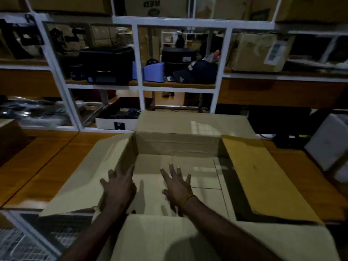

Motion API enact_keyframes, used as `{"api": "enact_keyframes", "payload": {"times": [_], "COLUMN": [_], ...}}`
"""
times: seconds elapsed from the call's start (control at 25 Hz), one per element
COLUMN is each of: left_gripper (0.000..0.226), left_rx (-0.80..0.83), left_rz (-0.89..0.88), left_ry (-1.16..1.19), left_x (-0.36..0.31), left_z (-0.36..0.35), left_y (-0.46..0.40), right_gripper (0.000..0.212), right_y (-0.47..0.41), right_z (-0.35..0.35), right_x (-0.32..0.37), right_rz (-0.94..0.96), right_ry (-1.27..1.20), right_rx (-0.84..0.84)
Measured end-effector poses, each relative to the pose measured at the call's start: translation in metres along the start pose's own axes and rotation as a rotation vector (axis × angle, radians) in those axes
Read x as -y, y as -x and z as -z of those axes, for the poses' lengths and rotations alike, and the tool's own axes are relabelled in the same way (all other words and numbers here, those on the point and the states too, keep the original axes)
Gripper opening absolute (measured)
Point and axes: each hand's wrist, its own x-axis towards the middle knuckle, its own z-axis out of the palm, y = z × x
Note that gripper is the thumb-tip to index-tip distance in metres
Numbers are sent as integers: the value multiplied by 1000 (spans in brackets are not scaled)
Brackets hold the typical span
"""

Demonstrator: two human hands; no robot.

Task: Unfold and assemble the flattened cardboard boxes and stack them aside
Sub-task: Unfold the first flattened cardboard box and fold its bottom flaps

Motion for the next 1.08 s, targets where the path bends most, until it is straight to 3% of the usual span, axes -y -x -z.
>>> {"api": "enact_keyframes", "payload": {"times": [0.16, 0.36, 0.6, 0.8, 0.92, 1.08], "left_gripper": [66, 60, 70, 79, 78, 89], "left_rx": [23, 73, 109, 94, 96, 127], "left_rz": [-329, -671, -845, -980, -1076, -1197], "left_ry": [266, 444, 587, 729, 710, 660], "left_x": [-91, -188, -249, -299, -343, -398], "left_z": [-9, -13, -8, 10, 18, 25], "left_y": [-12, -7, -11, -7, 4, 22], "right_gripper": [83, 81, 79, 104, 88, 76], "right_y": [37, 77, 94, 123, 152, 191], "right_z": [7, 14, 29, 63, 77, 77], "right_x": [-56, -99, -119, -164, -198, -240], "right_rz": [-255, -440, -497, -556, -677, -823], "right_ry": [47, 153, 251, 400, 474, 505], "right_rx": [-89, -162, -379, -494, -590, -499]}}
